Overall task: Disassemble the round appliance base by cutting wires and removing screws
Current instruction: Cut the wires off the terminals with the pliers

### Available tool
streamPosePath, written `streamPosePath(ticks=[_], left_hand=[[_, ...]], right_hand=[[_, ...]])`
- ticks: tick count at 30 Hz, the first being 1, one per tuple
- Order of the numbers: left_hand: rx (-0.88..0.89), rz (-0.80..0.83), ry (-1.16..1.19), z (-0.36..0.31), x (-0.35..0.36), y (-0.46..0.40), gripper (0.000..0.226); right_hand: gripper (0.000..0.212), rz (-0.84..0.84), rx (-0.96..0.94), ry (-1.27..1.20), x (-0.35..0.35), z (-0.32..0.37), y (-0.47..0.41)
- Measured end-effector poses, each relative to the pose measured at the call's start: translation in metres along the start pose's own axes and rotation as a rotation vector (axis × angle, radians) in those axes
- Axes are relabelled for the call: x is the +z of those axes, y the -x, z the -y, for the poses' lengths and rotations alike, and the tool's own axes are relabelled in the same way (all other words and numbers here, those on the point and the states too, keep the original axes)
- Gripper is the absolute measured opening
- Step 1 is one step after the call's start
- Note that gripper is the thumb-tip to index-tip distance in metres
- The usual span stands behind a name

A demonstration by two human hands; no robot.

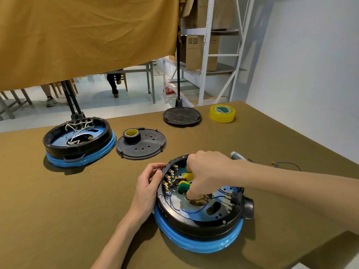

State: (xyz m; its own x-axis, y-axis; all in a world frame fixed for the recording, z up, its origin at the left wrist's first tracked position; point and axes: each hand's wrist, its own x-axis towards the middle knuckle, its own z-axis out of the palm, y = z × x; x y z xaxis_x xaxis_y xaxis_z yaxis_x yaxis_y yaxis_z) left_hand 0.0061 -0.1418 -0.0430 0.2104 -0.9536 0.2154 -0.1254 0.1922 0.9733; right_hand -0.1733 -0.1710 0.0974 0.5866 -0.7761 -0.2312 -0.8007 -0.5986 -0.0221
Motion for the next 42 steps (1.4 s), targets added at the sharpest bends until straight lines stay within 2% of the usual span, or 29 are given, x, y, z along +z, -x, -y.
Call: streamPosePath(ticks=[6, 11, 12, 15, 16, 17, 20, 21, 24, 26, 31, 35, 37, 40, 42], left_hand=[[0.007, -0.004, -0.030, 0.000, 0.000, 0.001, 0.022], [0.008, -0.002, -0.017, -0.001, -0.001, 0.000, 0.018], [0.011, -0.004, -0.022, -0.001, -0.001, 0.000, 0.019], [0.023, 0.005, -0.033, 0.000, -0.002, 0.001, 0.020], [0.027, 0.013, -0.027, 0.000, -0.002, 0.002, 0.020], [0.034, 0.017, -0.021, -0.001, -0.002, 0.002, 0.020], [0.039, 0.009, -0.003, -0.003, -0.001, 0.001, 0.025], [0.041, 0.009, 0.003, -0.003, 0.000, 0.002, 0.026], [0.047, 0.009, -0.002, -0.002, -0.001, 0.002, 0.029], [0.038, 0.009, -0.010, -0.002, 0.000, 0.002, 0.029], [0.040, 0.011, 0.010, -0.002, 0.000, 0.002, 0.029], [0.045, 0.006, 0.006, -0.002, 0.000, 0.003, 0.028], [0.046, 0.008, 0.008, -0.001, 0.000, 0.002, 0.029], [0.039, 0.008, 0.018, -0.001, 0.000, 0.002, 0.029], [0.036, 0.008, 0.012, 0.001, -0.001, 0.001, 0.021]], right_hand=[[0.045, 0.056, 0.010, -0.144, 0.000, -0.008, 0.001], [0.042, -0.138, -0.074, 0.013, 0.025, -0.001, 0.013], [0.041, -0.121, -0.067, -0.038, 0.025, -0.003, 0.013], [0.037, 0.097, 0.027, -0.405, 0.011, -0.020, 0.008], [0.039, 0.120, 0.036, -0.436, 0.010, -0.023, 0.008], [0.040, 0.090, 0.034, -0.411, 0.013, -0.022, 0.009], [0.041, -0.126, -0.030, -0.090, 0.033, -0.008, 0.017], [0.043, -0.149, -0.045, -0.077, 0.037, -0.005, 0.019], [0.041, -0.015, 0.034, -0.346, 0.024, -0.017, 0.016], [0.041, 0.048, 0.060, -0.421, 0.019, -0.024, 0.014], [0.044, -0.134, -0.022, -0.134, 0.043, -0.007, 0.024], [0.045, 0.045, 0.079, -0.448, 0.025, -0.020, 0.019], [0.040, 0.006, 0.054, -0.391, 0.027, -0.017, 0.022], [0.043, -0.129, -0.013, -0.117, 0.044, -0.002, 0.029], [0.043, -0.084, 0.028, -0.243, 0.039, -0.005, 0.027]])
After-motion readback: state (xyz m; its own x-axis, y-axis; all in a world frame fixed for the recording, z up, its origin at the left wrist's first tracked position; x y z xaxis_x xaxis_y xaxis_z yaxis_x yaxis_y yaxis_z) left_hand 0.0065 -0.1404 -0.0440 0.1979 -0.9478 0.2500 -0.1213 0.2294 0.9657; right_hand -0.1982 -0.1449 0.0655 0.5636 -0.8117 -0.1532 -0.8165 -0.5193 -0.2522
